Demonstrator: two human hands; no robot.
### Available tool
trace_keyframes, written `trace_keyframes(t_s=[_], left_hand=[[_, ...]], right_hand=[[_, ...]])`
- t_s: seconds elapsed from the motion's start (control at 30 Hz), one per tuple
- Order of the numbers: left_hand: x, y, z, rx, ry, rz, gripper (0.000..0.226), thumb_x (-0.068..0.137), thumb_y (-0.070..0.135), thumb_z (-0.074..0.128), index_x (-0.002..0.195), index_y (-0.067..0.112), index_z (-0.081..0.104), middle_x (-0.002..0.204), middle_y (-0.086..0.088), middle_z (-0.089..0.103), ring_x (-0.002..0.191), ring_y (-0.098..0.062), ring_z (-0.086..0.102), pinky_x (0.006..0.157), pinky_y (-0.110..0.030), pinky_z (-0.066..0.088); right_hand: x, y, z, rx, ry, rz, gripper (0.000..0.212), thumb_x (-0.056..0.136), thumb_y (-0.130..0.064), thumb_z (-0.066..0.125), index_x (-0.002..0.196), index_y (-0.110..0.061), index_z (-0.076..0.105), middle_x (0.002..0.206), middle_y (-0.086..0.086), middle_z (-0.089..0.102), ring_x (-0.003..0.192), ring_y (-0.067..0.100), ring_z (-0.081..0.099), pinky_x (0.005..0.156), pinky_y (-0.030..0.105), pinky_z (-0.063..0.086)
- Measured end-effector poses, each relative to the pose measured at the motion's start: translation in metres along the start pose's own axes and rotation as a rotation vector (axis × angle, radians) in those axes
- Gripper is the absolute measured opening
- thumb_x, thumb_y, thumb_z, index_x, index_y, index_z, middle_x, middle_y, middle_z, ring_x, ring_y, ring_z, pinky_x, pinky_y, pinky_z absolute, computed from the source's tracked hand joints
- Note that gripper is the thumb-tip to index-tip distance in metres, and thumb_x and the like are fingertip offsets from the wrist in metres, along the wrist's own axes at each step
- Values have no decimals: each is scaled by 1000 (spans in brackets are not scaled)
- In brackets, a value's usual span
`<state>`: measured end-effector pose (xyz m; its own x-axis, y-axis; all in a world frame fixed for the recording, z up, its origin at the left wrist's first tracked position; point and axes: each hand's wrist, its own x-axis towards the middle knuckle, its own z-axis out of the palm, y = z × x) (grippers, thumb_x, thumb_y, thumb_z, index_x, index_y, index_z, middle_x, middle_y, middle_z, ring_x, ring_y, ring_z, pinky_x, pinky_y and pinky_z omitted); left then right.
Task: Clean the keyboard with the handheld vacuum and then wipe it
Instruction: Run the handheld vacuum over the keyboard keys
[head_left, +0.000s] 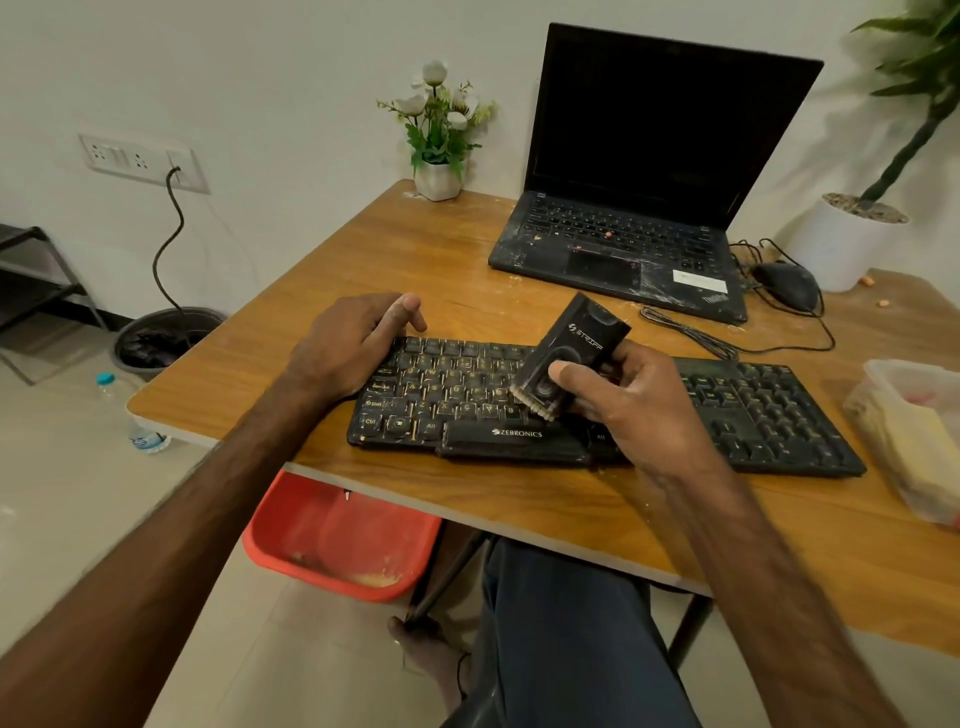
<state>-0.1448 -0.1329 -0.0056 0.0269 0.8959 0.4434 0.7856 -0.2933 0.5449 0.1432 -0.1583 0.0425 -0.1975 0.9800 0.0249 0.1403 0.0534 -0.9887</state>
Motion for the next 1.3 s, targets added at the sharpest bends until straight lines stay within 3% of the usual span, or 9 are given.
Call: trace_keyframes(t_s=[0.17, 0.3, 0.4, 0.53, 0.63, 0.8, 1.0, 1.2, 1.3], left_hand=[[0, 1, -1, -6, -1, 10, 67, 100, 61, 18, 97, 23, 73, 86, 15, 64, 84, 0, 60, 73, -29, 43], [-1, 0, -1, -7, -1, 5, 66, 100, 61, 19, 97, 23, 73, 86, 14, 65, 83, 3, 59, 70, -25, 41], [-1, 0, 0, -9, -1, 7, 66, 101, 61, 19, 97, 24, 73, 85, 13, 66, 83, 1, 60, 70, -28, 41], [0, -1, 1, -9, 9, 17, 66, 100, 61, 19, 96, 23, 73, 85, 16, 65, 84, 0, 60, 72, -25, 41], [0, 0, 1, -2, 11, 20, 64, 102, 57, 20, 96, 22, 74, 85, 19, 63, 85, 0, 60, 72, -21, 40], [-1, 0, -1, -3, 7, 26, 64, 102, 57, 20, 95, 21, 73, 91, 10, 68, 88, -10, 62, 77, -32, 46], [0, -1, 1, -7, 0, 16, 67, 100, 59, 19, 96, 20, 74, 90, 10, 67, 87, -7, 62, 73, -24, 41], [0, 0, -1, 4, -5, 20, 66, 101, 58, 19, 95, 21, 73, 93, 8, 69, 88, -8, 62, 77, -26, 44], [1, -1, 0, 12, 0, 26, 66, 101, 58, 19, 94, 21, 73, 92, 8, 68, 87, -6, 62, 75, -29, 45]], right_hand=[[0, -4, -1, -229, -69, -138, 40, 77, -22, 81, 115, -18, 67, 98, -7, 73, 84, 3, 69, 65, 16, 53], [1, -10, 3, -522, -117, -302, 46, 79, -29, 80, 121, -23, 62, 102, -16, 68, 82, -4, 64, 66, 7, 49], [14, -16, -2, -741, -3, -430, 50, 80, -28, 78, 125, -16, 61, 111, -5, 68, 87, 0, 59, 67, 0, 44], [5, -22, -5, -696, -175, -422, 47, 77, -29, 80, 120, -21, 64, 102, -13, 67, 85, -7, 61, 72, 4, 47], [-2, -23, 1, -718, -307, -465, 47, 78, -32, 79, 121, -23, 63, 100, -17, 66, 87, -1, 62, 74, 12, 52], [32, -22, -8, -785, -116, -512, 51, 80, -27, 78, 126, -12, 62, 113, 0, 69, 94, 6, 62, 72, 2, 46], [13, -18, -5, -673, -325, -491, 45, 77, -29, 81, 118, -25, 62, 99, -11, 69, 80, 1, 64, 69, 16, 55], [48, -14, -17, -734, -90, -531, 53, 79, -26, 79, 127, -13, 61, 111, -6, 66, 90, -3, 60, 74, 5, 48], [35, -12, -18, -651, -220, -496, 51, 77, -24, 81, 124, -20, 61, 107, -10, 68, 87, -5, 63, 74, 10, 52]])
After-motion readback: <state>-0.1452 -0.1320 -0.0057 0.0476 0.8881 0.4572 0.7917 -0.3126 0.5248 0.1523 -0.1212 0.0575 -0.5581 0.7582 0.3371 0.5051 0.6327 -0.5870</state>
